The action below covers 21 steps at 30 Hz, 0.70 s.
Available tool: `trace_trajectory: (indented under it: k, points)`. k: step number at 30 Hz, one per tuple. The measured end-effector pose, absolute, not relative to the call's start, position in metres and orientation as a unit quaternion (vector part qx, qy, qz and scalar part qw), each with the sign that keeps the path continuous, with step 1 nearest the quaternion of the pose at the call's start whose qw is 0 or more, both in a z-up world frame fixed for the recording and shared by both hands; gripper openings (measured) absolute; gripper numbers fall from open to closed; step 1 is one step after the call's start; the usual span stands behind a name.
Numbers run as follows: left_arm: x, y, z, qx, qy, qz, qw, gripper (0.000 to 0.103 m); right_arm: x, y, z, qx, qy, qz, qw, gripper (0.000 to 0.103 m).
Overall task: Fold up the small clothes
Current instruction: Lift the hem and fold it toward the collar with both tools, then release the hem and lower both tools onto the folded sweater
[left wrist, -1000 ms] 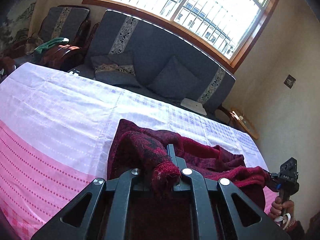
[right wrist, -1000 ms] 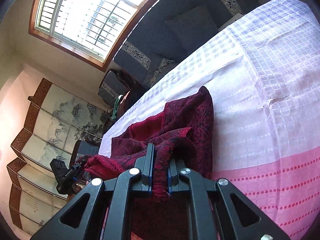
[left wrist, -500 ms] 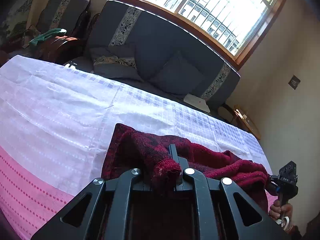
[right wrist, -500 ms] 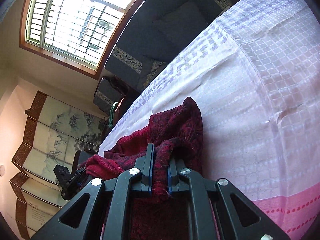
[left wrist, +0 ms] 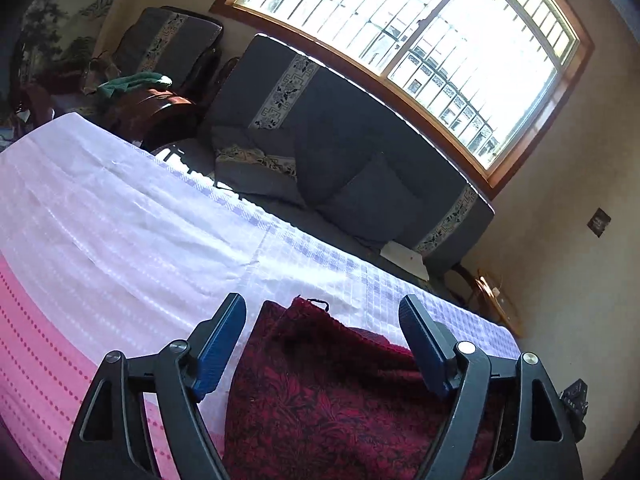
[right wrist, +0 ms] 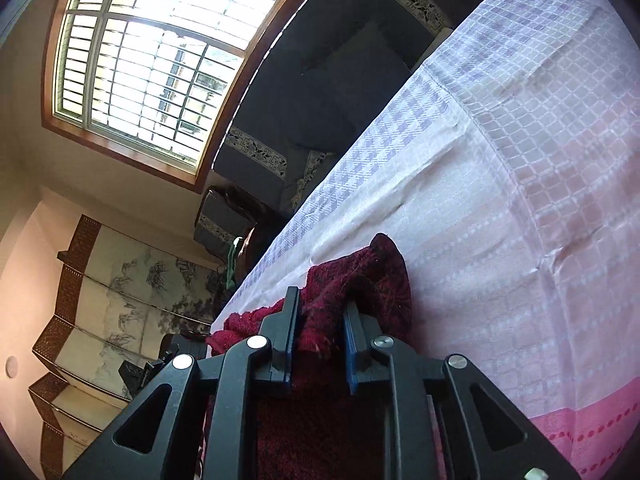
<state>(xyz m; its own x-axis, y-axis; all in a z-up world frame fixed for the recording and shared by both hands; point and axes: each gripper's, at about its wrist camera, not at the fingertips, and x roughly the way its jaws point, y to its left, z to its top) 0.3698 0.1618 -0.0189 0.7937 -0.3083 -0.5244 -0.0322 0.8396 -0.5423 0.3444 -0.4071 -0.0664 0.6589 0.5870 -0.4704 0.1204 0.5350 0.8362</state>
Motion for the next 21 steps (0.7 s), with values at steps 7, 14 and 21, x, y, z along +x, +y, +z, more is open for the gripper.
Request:
trace_trajectory:
  k: [7, 14, 21]
  points:
    - [0.344, 0.144, -0.017, -0.213, 0.323, -0.099, 0.917, 0.079, 0.313, -0.436, -0.039, 0.476, 0.309, 0.138, 0.812, 0.061]
    - [0.320, 0.127, -0.054, -0.163, 0.370, -0.090, 0.910, 0.079, 0.314, -0.347, -0.012, 0.289, 0.385, 0.200, 0.853, 0.059]
    - [0.307, 0.138, -0.088, -0.163, 0.400, -0.064, 0.900, 0.079, 0.314, -0.302, -0.056, 0.212, 0.457, 0.180, 0.845, 0.057]
